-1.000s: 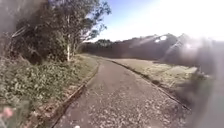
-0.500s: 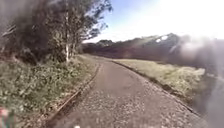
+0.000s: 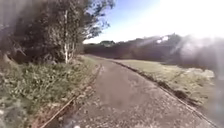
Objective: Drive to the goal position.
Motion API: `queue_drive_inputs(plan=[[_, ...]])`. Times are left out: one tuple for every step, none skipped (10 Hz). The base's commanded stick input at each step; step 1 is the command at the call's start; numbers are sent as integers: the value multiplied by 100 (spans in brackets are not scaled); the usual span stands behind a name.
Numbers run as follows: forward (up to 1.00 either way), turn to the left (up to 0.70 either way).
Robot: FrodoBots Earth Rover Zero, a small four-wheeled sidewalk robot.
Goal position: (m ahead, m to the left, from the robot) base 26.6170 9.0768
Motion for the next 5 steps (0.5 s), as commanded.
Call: queue_drive_inputs(plan=[[85, 0], [85, 0], [85, 0], [85, 0], [85, 0]])
